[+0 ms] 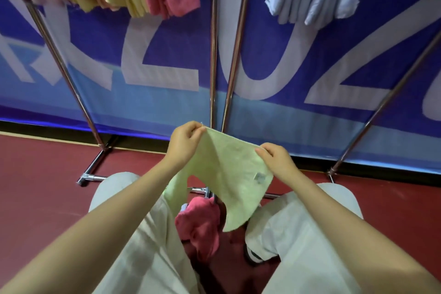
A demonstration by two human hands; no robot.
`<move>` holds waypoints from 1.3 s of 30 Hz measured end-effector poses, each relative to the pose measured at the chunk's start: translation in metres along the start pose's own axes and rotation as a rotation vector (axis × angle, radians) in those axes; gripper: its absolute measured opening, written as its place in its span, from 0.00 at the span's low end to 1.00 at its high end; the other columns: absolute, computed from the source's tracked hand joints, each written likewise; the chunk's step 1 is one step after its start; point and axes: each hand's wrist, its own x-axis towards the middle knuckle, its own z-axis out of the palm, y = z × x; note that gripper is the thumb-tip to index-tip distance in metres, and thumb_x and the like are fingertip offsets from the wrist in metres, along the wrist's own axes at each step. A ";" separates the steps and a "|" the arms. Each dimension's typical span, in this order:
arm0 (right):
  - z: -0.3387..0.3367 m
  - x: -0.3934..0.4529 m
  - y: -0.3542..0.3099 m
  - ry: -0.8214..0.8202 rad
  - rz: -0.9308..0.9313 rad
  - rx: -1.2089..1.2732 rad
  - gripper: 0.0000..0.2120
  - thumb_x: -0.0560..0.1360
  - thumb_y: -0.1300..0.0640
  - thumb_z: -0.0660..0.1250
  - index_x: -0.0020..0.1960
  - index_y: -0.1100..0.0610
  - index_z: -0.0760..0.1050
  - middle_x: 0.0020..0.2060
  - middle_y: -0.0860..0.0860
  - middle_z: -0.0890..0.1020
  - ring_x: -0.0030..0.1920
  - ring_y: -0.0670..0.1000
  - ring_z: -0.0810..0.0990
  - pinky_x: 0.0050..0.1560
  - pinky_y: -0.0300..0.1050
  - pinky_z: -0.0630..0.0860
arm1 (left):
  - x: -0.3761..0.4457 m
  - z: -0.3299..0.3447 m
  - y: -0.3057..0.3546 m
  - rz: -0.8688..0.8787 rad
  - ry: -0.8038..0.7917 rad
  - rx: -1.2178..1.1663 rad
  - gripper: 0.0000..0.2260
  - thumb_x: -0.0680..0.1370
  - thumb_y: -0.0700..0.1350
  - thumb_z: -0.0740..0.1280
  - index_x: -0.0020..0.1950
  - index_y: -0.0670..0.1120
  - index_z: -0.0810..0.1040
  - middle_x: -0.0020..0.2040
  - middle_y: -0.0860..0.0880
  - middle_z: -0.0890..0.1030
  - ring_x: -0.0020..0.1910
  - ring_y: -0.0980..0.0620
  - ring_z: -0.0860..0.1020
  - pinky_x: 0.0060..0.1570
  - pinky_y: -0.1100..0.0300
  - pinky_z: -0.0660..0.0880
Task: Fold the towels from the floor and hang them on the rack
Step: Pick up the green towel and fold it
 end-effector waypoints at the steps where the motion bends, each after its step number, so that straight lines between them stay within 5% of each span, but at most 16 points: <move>1: -0.001 -0.004 0.005 0.023 0.034 0.027 0.15 0.78 0.58 0.64 0.33 0.53 0.71 0.29 0.45 0.73 0.34 0.45 0.70 0.36 0.33 0.65 | -0.005 0.003 -0.003 -0.006 -0.005 -0.003 0.06 0.79 0.41 0.65 0.46 0.42 0.80 0.41 0.50 0.80 0.41 0.55 0.75 0.42 0.68 0.69; 5: 0.000 -0.009 0.015 0.140 0.138 0.158 0.12 0.78 0.58 0.64 0.40 0.65 0.75 0.34 0.52 0.75 0.36 0.47 0.70 0.34 0.32 0.65 | -0.028 0.019 -0.027 -0.069 -0.038 -0.044 0.06 0.79 0.40 0.66 0.43 0.42 0.79 0.37 0.49 0.78 0.37 0.56 0.72 0.39 0.68 0.67; 12: 0.018 -0.019 0.019 0.328 0.209 0.282 0.10 0.77 0.60 0.65 0.37 0.60 0.71 0.30 0.47 0.70 0.32 0.45 0.67 0.35 0.37 0.66 | -0.048 0.046 -0.042 -0.147 -0.045 -0.114 0.08 0.79 0.39 0.66 0.40 0.43 0.78 0.35 0.52 0.77 0.33 0.65 0.71 0.36 0.70 0.66; 15: 0.016 -0.016 0.012 0.408 0.262 0.439 0.07 0.78 0.60 0.63 0.43 0.63 0.75 0.34 0.51 0.74 0.35 0.47 0.72 0.36 0.42 0.73 | -0.045 0.056 -0.039 -0.185 -0.036 -0.186 0.08 0.79 0.40 0.65 0.40 0.43 0.78 0.35 0.54 0.77 0.33 0.65 0.72 0.36 0.71 0.66; 18: 0.016 -0.014 0.009 0.405 0.305 0.538 0.06 0.78 0.60 0.61 0.48 0.55 0.78 0.41 0.49 0.80 0.41 0.47 0.77 0.41 0.39 0.76 | -0.043 0.062 -0.035 -0.243 -0.005 -0.272 0.10 0.79 0.41 0.65 0.38 0.46 0.78 0.35 0.56 0.78 0.33 0.66 0.72 0.37 0.71 0.67; 24: 0.026 -0.008 -0.003 0.332 0.221 0.529 0.09 0.78 0.64 0.59 0.51 0.59 0.78 0.44 0.45 0.79 0.42 0.34 0.75 0.46 0.26 0.70 | -0.037 0.068 -0.027 -0.284 0.001 -0.344 0.10 0.79 0.41 0.65 0.38 0.48 0.80 0.38 0.57 0.81 0.37 0.66 0.75 0.40 0.72 0.70; 29: 0.039 -0.009 -0.004 0.018 0.087 0.291 0.06 0.75 0.57 0.69 0.52 0.55 0.80 0.48 0.43 0.82 0.50 0.37 0.77 0.51 0.24 0.67 | -0.033 0.065 -0.026 -0.271 -0.016 -0.352 0.11 0.79 0.41 0.65 0.38 0.50 0.79 0.37 0.58 0.80 0.36 0.68 0.75 0.39 0.74 0.69; 34: 0.048 -0.019 0.010 -0.303 0.057 0.031 0.09 0.72 0.48 0.72 0.47 0.52 0.81 0.42 0.46 0.83 0.45 0.44 0.79 0.50 0.39 0.72 | -0.037 0.066 -0.026 -0.253 -0.098 -0.319 0.11 0.79 0.41 0.65 0.39 0.51 0.79 0.36 0.62 0.80 0.36 0.69 0.75 0.38 0.74 0.68; 36: 0.050 -0.020 0.013 -0.304 0.059 -0.020 0.09 0.73 0.50 0.70 0.41 0.56 0.80 0.35 0.50 0.80 0.37 0.46 0.75 0.44 0.47 0.72 | -0.039 0.069 -0.027 -0.198 -0.145 -0.261 0.11 0.79 0.41 0.65 0.39 0.53 0.79 0.36 0.62 0.81 0.37 0.68 0.76 0.40 0.74 0.68; 39: 0.045 -0.017 0.006 -0.174 0.100 0.148 0.10 0.76 0.58 0.66 0.37 0.59 0.76 0.30 0.49 0.74 0.34 0.45 0.71 0.39 0.45 0.68 | -0.040 0.069 -0.031 -0.119 -0.221 -0.108 0.10 0.79 0.43 0.66 0.38 0.53 0.78 0.30 0.62 0.77 0.32 0.65 0.72 0.35 0.71 0.66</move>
